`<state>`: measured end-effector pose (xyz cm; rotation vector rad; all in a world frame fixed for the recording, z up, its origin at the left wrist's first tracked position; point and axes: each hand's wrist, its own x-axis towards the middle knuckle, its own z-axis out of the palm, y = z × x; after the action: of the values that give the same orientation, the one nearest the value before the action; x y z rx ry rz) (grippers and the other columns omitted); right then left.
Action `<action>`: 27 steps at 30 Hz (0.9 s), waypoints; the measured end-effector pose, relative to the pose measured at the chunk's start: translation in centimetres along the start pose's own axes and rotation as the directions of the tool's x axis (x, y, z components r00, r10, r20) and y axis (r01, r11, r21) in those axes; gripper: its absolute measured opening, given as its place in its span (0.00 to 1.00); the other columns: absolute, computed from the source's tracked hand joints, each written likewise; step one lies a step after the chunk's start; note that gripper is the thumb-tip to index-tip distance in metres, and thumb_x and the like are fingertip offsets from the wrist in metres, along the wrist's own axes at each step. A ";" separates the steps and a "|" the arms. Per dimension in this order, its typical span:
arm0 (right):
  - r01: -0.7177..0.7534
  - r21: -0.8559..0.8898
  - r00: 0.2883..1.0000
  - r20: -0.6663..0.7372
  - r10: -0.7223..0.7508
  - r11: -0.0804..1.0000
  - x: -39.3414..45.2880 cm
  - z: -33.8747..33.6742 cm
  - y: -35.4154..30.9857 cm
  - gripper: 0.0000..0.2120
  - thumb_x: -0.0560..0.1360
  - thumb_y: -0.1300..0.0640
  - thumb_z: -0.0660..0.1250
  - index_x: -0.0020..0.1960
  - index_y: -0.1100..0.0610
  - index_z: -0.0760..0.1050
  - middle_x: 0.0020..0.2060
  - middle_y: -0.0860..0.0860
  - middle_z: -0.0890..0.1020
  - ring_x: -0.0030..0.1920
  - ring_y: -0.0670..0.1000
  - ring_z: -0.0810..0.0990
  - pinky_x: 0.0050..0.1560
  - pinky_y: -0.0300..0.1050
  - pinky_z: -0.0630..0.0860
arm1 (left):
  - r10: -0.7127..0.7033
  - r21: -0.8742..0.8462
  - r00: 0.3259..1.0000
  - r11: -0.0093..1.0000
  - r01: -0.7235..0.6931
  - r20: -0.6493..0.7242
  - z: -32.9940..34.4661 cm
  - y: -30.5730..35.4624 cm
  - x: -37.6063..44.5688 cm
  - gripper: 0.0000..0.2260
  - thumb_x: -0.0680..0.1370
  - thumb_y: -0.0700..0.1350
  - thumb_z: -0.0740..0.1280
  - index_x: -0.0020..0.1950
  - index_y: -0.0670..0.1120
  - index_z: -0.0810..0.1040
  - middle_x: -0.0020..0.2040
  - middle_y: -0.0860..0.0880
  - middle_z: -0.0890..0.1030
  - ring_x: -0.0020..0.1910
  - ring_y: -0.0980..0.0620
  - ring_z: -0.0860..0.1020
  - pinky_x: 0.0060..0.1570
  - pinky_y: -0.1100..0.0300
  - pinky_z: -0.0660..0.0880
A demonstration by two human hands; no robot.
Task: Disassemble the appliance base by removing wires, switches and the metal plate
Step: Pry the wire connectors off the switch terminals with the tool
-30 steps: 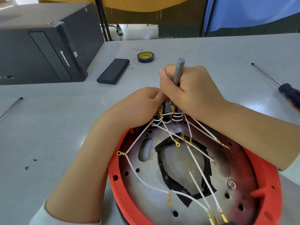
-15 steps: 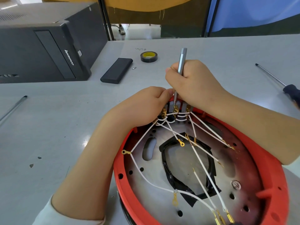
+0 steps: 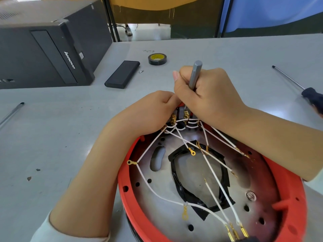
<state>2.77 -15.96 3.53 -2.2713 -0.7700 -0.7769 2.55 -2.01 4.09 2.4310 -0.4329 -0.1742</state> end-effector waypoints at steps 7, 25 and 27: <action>0.004 -0.009 1.000 0.003 -0.004 1.000 -0.1 0.0 0.1 0.18 0.80 0.55 0.58 0.31 0.53 0.60 0.22 0.44 0.61 0.22 0.48 0.64 0.27 0.40 0.59 | -0.006 0.002 1.000 1.000 0.006 0.010 0.0 0.0 0.0 0.21 0.82 0.51 0.52 0.42 0.37 0.72 0.29 0.50 0.67 0.24 0.58 0.62 0.27 0.66 0.62; -0.367 0.165 0.926 0.158 0.343 0.915 1.8 0.2 0.7 0.21 0.76 0.60 0.60 0.26 0.55 0.57 0.21 0.47 0.60 0.23 0.46 0.60 0.24 0.38 0.58 | 0.008 0.007 1.000 1.000 -0.008 0.004 0.2 -0.4 0.3 0.24 0.82 0.55 0.50 0.56 0.38 0.77 0.44 0.41 0.80 0.38 0.53 0.76 0.37 0.64 0.69; -0.406 0.156 0.905 0.203 0.373 0.900 2.1 0.3 0.9 0.20 0.75 0.60 0.60 0.26 0.55 0.57 0.19 0.46 0.59 0.22 0.46 0.60 0.23 0.37 0.57 | 0.004 0.004 1.000 1.000 -0.004 0.009 0.2 -0.4 0.4 0.24 0.83 0.55 0.50 0.58 0.38 0.76 0.52 0.40 0.80 0.49 0.46 0.77 0.46 0.60 0.71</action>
<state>4.89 -15.70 4.49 -2.2272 -0.4143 -0.3090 2.96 -1.97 3.63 2.4341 -0.4424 -0.1835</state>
